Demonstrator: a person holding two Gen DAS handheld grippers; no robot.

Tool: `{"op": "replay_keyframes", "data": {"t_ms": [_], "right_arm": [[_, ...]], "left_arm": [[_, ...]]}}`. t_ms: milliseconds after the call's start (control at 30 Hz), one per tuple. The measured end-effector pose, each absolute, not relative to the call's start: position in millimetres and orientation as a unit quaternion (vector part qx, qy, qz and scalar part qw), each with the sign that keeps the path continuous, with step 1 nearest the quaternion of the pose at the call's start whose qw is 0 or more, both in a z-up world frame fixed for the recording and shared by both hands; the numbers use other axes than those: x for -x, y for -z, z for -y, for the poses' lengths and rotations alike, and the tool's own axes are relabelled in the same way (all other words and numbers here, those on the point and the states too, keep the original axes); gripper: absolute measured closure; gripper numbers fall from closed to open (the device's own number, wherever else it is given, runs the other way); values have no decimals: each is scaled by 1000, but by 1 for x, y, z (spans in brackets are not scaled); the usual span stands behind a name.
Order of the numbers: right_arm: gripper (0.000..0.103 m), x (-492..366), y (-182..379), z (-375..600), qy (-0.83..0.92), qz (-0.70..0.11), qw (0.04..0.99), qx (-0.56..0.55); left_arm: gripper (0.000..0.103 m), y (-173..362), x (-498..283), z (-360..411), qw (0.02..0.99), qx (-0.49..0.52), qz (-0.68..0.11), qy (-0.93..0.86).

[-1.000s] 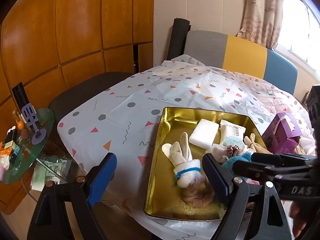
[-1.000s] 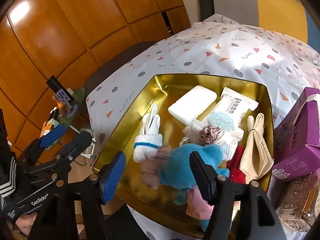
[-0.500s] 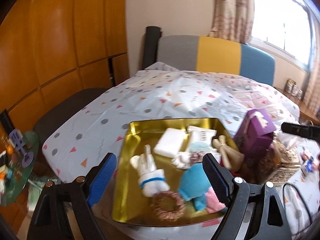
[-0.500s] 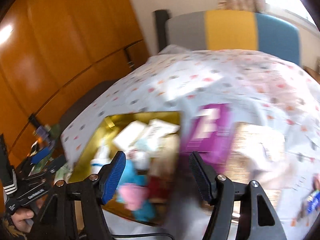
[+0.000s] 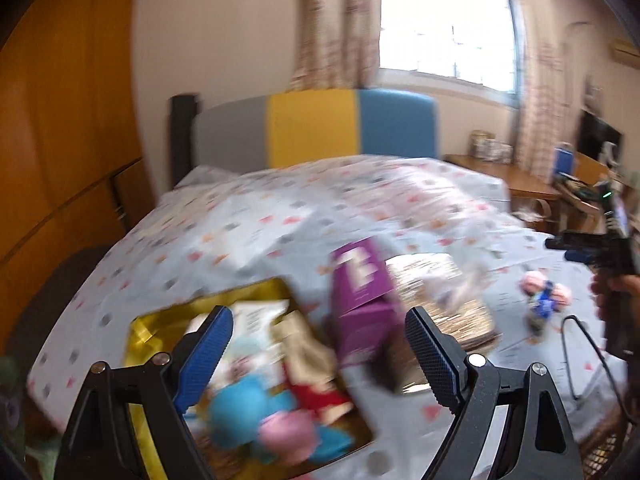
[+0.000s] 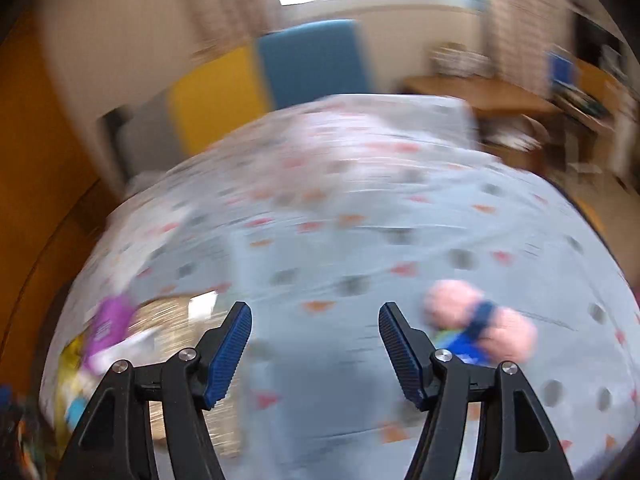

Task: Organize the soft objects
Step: 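Move both grippers back to the Tempo pack and pink towel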

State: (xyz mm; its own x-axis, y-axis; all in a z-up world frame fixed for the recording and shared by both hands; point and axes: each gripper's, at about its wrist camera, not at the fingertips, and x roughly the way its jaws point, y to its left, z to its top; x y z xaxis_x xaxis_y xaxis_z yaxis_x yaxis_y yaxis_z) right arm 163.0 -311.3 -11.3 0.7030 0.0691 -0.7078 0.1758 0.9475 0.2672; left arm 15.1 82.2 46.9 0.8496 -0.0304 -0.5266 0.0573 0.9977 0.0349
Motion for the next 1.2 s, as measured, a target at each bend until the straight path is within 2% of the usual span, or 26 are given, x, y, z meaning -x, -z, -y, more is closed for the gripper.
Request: {"op": "replay_keyframes", "data": {"t_ms": [267, 567, 800, 1200], "right_arm": [[36, -144, 61, 435, 157, -370, 858, -321], [36, -129, 73, 459, 160, -376, 825, -391], [36, -134, 81, 455, 147, -391, 813, -405], [36, -123, 81, 469, 161, -361, 803, -446]], "left_arm": [[14, -58, -46, 26, 949, -82, -271, 138], [14, -22, -64, 115, 915, -117, -322, 212], [14, 7, -73, 146, 894, -137, -358, 231], [15, 54, -110, 213, 853, -169, -408, 279]]}}
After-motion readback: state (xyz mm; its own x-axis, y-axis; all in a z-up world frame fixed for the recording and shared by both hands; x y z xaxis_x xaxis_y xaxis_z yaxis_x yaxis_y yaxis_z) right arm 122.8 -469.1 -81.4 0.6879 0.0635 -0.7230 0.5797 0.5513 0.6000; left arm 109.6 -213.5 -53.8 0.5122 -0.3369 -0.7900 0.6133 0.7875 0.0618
